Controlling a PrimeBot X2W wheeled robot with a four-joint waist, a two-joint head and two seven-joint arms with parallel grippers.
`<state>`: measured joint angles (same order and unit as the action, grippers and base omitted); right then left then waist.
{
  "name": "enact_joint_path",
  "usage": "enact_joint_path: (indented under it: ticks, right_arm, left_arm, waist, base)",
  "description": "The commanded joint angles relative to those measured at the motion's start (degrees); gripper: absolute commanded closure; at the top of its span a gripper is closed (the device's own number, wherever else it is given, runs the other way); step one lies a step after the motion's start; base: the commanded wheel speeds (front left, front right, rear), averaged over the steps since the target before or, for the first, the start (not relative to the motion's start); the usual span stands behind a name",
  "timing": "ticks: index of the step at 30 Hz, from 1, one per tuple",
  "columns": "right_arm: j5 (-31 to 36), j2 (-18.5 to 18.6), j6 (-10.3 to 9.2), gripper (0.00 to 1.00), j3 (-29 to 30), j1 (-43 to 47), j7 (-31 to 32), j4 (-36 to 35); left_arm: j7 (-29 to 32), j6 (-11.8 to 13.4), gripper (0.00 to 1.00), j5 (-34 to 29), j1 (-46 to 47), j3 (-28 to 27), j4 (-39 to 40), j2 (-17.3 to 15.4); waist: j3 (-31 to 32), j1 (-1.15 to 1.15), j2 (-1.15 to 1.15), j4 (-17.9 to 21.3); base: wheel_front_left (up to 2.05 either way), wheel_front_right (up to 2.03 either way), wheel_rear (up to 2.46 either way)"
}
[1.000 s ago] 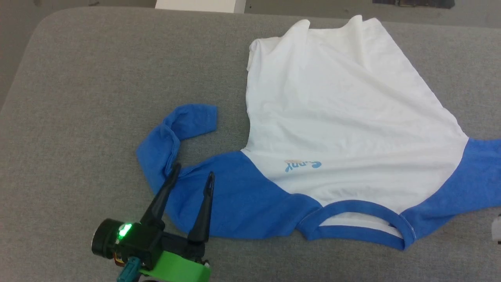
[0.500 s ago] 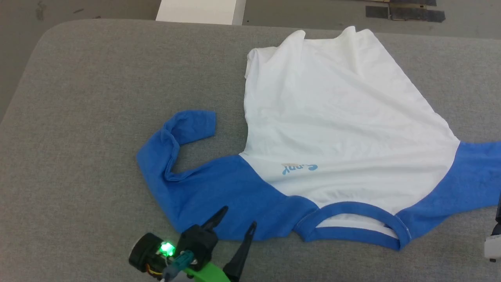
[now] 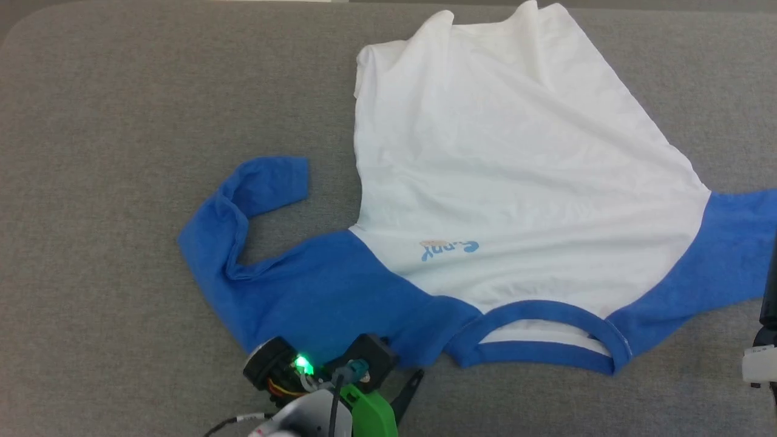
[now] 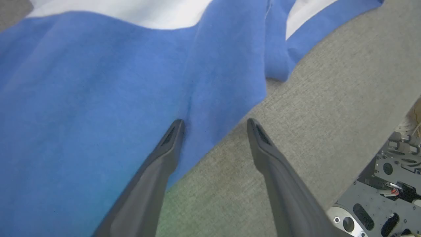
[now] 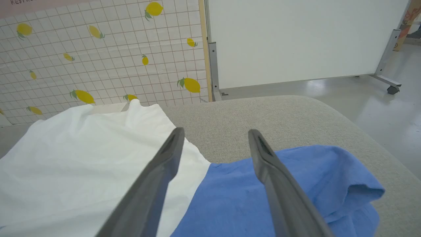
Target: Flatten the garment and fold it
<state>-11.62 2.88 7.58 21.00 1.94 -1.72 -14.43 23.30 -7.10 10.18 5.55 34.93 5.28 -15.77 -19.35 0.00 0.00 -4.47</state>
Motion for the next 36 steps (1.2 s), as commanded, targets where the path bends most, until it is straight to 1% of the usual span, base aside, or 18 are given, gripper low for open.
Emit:
enact_joint_path:
  ticks: [1, 5, 6, 7, 9, 12, 14, 17, 20, 22, 23, 25, 26, 30, 33, 36]
  right_arm:
    - [-0.5, 0.0, -0.09, 0.0, 0.0, -1.26, -0.16, -0.02]
    - [-0.67, 0.0, -0.09, 0.0, 0.01, -1.64, -0.27, 0.12]
    - [-0.76, 0.0, -0.09, 0.0, -0.02, -1.71, -0.28, 0.21]
    - [-0.83, 0.0, -0.09, 0.0, -0.05, -1.76, -0.29, 0.29]
    - [-0.89, 0.0, -0.09, 0.0, -0.11, -1.85, -0.29, 0.48]
    - [-0.91, 0.0, -0.09, 0.0, -0.2, -1.82, -0.07, 0.61]
    - [-0.58, 0.0, -0.09, 0.0, -0.82, -1.57, 0.54, 0.33]
    - [0.97, 0.0, -0.09, 0.0, -2.0, -0.97, 2.79, -0.7]
    - [3.26, 0.0, -0.09, 0.0, -4.11, -0.1, 7.03, -2.14]
    - [5.6, 0.0, -0.09, 0.0, -6.31, 0.71, 11.11, -3.48]
    - [6.93, 0.0, -0.09, 0.0, -7.59, 1.19, 13.54, -4.25]
    - [8.41, 0.59, -0.09, 0.0, -10.39, 2.22, 18.34, -5.45]
    - [8.62, 1.54, -0.09, 0.0, -11.64, 2.72, 20.72, -5.91]
    - [7.17, 8.84, -0.09, 0.0, -16.94, 4.21, 30.62, -8.98]
    - [4.58, 15.39, -0.09, 0.0, -19.94, 5.11, 37.89, -11.55]
    - [1.69, 21.93, -0.09, 0.0, -22.87, 5.69, 43.59, -13.75]
  left_arm:
    - [0.14, -0.37, 0.0, 0.06, 1.75, 0.18, -1.08, -0.75]
    - [-0.2, -0.38, 0.0, -0.8, 3.91, 0.88, -4.86, -1.24]
    - [-0.6, -0.38, 0.52, -0.99, 4.44, 1.05, -6.02, -1.33]
    - [-1.27, -0.38, 1.0, -1.08, 4.82, 1.05, -6.83, -1.29]
    - [-2.69, -0.18, 1.0, -0.88, 5.31, 0.76, -8.46, -1.06]
    - [-5.35, 1.33, 1.0, 1.06, 4.97, -1.37, -8.94, -0.1]
    - [-6.67, 2.61, 1.0, 2.81, 3.98, -3.39, -7.9, 0.08]
    - [-7.82, 4.8, 1.0, 5.17, 1.5, -6.81, -4.71, -0.79]
    - [-9.08, 7.53, 1.0, 6.34, -1.02, -10.54, -1.19, -2.32]
    - [-10.05, 9.34, 1.0, 6.47, -2.43, -13.06, 0.89, -3.66]
    - [-10.65, 10.03, 1.0, 6.64, -3.01, -14.15, 1.84, -4.13]
    - [-10.99, 10.46, 1.0, 6.89, -3.7, -15.07, 2.8, -4.81]
    - [-11.03, 10.44, 1.0, 6.96, -3.79, -15.18, 3.08, -5.0]
    - [-11.86, 10.06, 1.0, 7.98, -3.34, -15.1, 3.9, -4.35]
    - [-12.47, 10.0, 1.0, 7.94, -2.62, -14.83, 3.62, -3.99]
    - [-12.97, 9.88, 1.0, 8.04, -2.09, -14.55, 3.15, -3.66]
  waist:
    - [-0.89, 0.0, 0.0, 0.82]
    - [-1.39, 0.0, 0.0, 1.2]
    - [-1.45, 0.0, 0.0, 1.25]
    - [-1.46, 0.0, 0.0, 1.29]
    - [-1.3, 0.0, 0.0, 1.3]
    - [-0.52, 0.0, 0.0, 1.03]
    - [0.12, 0.0, 0.0, 0.77]
    - [0.9, 0.0, 0.0, 0.28]
    - [1.15, 0.0, 0.0, -0.27]
    - [1.02, 0.0, 0.0, -0.79]
    - [0.86, 0.0, 0.0, -1.13]
    - [0.39, 0.0, 0.0, -1.65]
    - [0.14, 0.0, 0.0, -1.82]
    - [-1.04, 0.0, 0.0, -2.15]
    - [-1.69, 0.0, 0.0, -2.38]
    - [-2.31, 0.0, 0.0, -2.57]
  base:
    - [0.0, 0.0, 0.0]
    - [0.0, 0.0, 0.0]
    - [0.0, 0.0, 0.0]
    - [0.0, 0.0, 0.0]
    - [0.0, 0.0, 0.0]
    - [0.0, 0.0, 0.0]
    - [0.0, 0.0, 0.0]
    - [0.0, 0.0, 0.0]
    - [0.0, 0.0, 0.0]
    - [0.0, 0.0, 0.0]
    - [0.0, 0.0, 0.0]
    - [0.0, 0.0, 0.0]
    - [0.0, 0.0, 0.0]
    - [0.0, 0.0, 0.0]
    - [0.0, 0.0, 0.0]
    - [0.0, 0.0, 0.0]
